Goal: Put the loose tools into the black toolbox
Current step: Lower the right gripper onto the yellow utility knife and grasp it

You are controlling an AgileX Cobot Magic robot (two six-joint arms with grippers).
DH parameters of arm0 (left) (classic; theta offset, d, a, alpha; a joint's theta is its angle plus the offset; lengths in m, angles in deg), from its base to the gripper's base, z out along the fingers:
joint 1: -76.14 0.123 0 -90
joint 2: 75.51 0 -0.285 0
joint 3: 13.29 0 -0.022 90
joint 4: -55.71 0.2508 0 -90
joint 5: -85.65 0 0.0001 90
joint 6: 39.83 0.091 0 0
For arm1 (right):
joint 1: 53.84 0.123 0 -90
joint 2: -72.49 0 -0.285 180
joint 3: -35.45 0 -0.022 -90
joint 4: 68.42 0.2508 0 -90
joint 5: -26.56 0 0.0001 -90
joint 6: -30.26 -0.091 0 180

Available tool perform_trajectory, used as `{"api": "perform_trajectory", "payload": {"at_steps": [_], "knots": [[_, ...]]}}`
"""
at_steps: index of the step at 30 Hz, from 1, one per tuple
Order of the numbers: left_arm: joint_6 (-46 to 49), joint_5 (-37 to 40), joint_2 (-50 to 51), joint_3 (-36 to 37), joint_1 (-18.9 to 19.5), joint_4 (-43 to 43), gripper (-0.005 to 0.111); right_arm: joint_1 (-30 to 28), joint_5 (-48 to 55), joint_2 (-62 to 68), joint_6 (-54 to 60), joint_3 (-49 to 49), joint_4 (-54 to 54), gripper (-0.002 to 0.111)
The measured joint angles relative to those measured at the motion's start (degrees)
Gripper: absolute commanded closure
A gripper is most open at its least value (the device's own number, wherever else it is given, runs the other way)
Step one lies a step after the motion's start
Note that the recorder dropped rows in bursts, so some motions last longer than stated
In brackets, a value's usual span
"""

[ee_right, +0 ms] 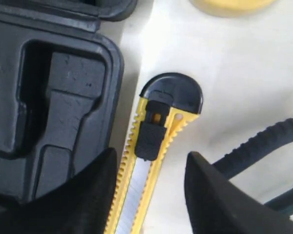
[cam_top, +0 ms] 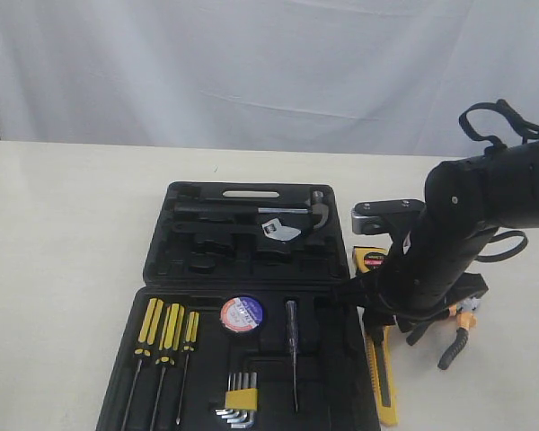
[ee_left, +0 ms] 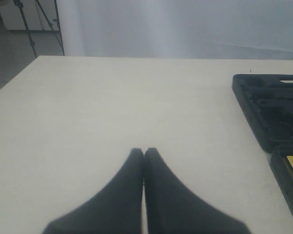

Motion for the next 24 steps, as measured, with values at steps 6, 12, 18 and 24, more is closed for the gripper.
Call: {"api": "perform_trajectory", "payload": {"at_steps": [6, 12, 18, 24], "knots": [[0.0, 0.0, 0.0, 0.0, 0.0, 0.0, 0.107, 0.0, -0.4, 2.0, -0.2, 0.0, 0.2, 0.065], [0.0, 0.0, 0.0, 0.0, 0.0, 0.0, 0.107, 0.0, -1.8, 4.2, -0.9, 0.0, 0.4, 0.065], [0.0, 0.0, 0.0, 0.0, 0.0, 0.0, 0.107, 0.0, -2.7, 5.6, -1.2, 0.0, 0.4, 0.065], [0.0, 0.0, 0.0, 0.0, 0.0, 0.0, 0.107, 0.0, -2.9, 5.9, -1.2, 0.2, 0.4, 0.065]]}}
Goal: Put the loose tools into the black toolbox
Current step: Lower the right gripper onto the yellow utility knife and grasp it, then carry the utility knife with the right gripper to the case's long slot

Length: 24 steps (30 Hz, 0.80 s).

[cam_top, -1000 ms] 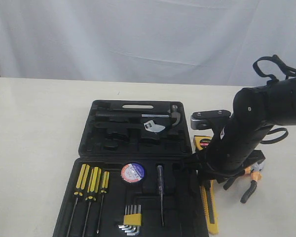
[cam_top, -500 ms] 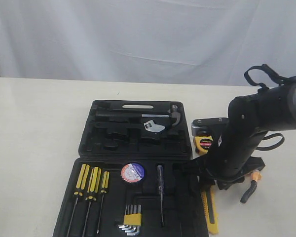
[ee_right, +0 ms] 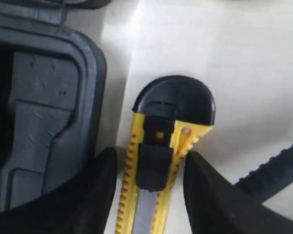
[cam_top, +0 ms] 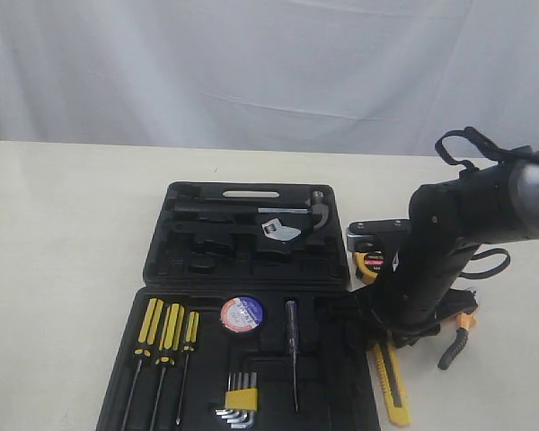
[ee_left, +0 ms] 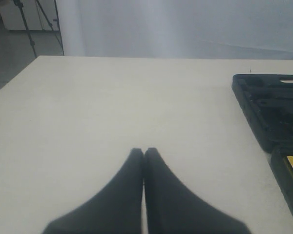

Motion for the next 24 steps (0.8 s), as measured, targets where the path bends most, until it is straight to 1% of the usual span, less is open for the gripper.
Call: {"api": "perform_trajectory", "payload": {"at_steps": [2, 3, 5, 7, 8, 15, 19, 21, 23, 24], "knots": [[0.0, 0.0, 0.0, 0.0, 0.0, 0.0, 0.107, 0.0, 0.0, 0.0, 0.0, 0.0, 0.0, 0.068], [0.0, 0.0, 0.0, 0.0, 0.0, 0.0, 0.107, 0.0, 0.0, 0.0, 0.0, 0.0, 0.0, 0.074], [0.0, 0.0, 0.0, 0.0, 0.0, 0.0, 0.107, 0.0, 0.1, 0.0, 0.0, 0.0, 0.0, 0.087], [0.0, 0.0, 0.0, 0.0, 0.0, 0.0, 0.107, 0.0, 0.3, 0.0, 0.0, 0.0, 0.0, 0.105], [0.0, 0.0, 0.0, 0.0, 0.0, 0.0, 0.107, 0.0, 0.6, 0.0, 0.0, 0.0, 0.0, 0.108], [0.0, 0.0, 0.0, 0.0, 0.0, 0.0, 0.107, 0.0, 1.7, -0.4, -0.1, 0.0, 0.0, 0.109], [0.0, 0.0, 0.0, 0.0, 0.0, 0.0, 0.107, 0.0, 4.5, -4.6, -2.3, -0.1, 0.4, 0.109], [0.0, 0.0, 0.0, 0.0, 0.0, 0.0, 0.107, 0.0, 6.0, -8.5, -4.0, -0.1, 2.5, 0.109], [0.0, 0.0, 0.0, 0.0, 0.0, 0.0, 0.107, 1.0, 6.4, -12.1, -5.6, -0.1, 4.4, 0.109], [0.0, 0.0, 0.0, 0.0, 0.0, 0.0, 0.107, 2.4, 6.4, -13.3, -7.2, -0.1, 4.4, 0.109]]}}
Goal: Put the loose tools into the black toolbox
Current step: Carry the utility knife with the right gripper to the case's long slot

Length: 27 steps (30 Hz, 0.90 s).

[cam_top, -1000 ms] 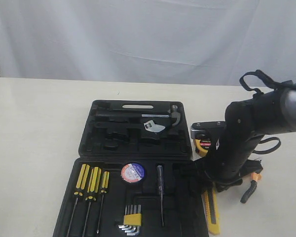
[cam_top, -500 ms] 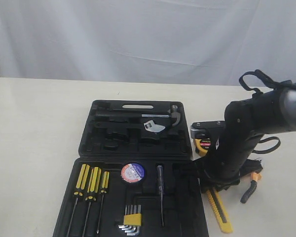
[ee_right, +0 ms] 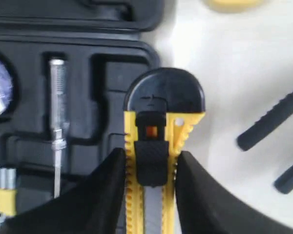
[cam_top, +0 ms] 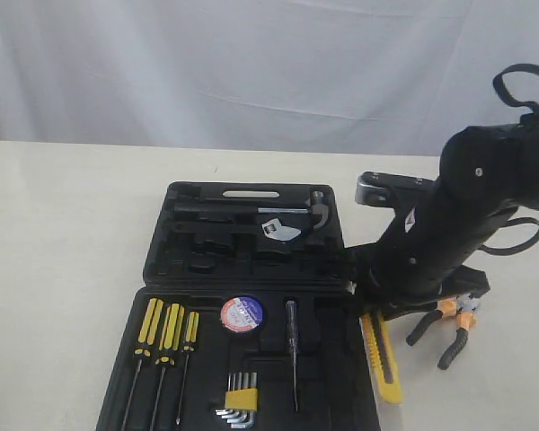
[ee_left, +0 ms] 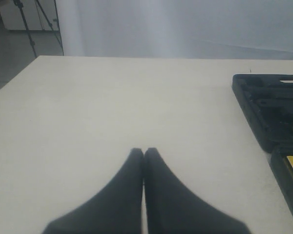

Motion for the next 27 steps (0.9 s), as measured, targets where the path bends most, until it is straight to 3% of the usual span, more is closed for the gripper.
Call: {"api": "perform_trajectory", "payload": {"at_steps": [7, 11, 27], "knots": [[0.0, 0.0, 0.0, 0.0, 0.0, 0.0, 0.107, 8.4, -4.6, 2.9, -14.3, 0.6, -5.5, 0.109], [0.0, 0.0, 0.0, 0.0, 0.0, 0.0, 0.107, 8.6, -4.8, 5.9, -18.1, 1.0, -9.8, 0.109], [0.0, 0.0, 0.0, 0.0, 0.0, 0.0, 0.107, 8.6, -7.6, 8.2, -18.8, 1.2, -9.9, 0.109]]}}
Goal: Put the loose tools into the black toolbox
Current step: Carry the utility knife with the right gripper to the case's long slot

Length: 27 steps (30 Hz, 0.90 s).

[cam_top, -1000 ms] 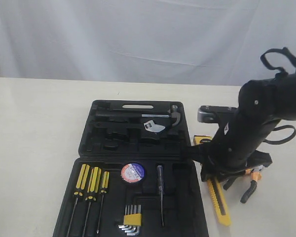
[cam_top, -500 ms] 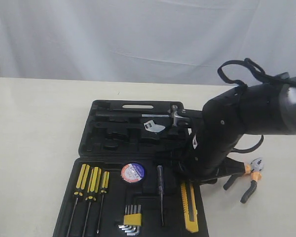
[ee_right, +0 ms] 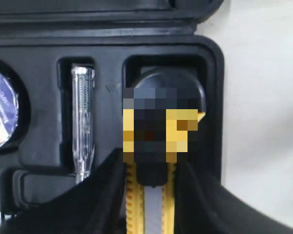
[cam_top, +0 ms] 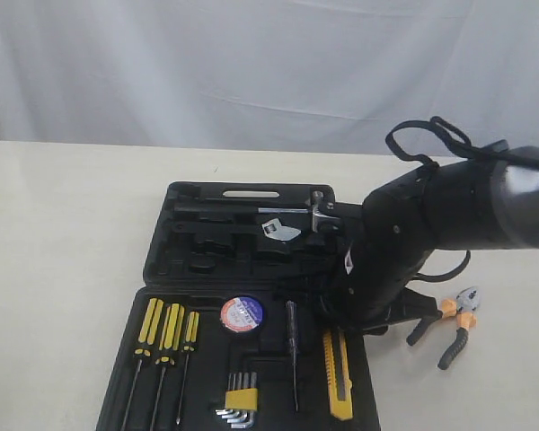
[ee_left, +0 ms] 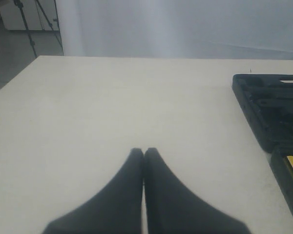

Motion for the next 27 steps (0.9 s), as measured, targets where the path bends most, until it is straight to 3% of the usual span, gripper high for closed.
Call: {"api": "perform_trajectory", "payload": {"at_steps": [27], "knots": [[0.0, 0.0, 0.0, 0.0, 0.0, 0.0, 0.107, 0.1, -1.4, 2.2, -0.1, 0.1, -1.0, 0.107]]}}
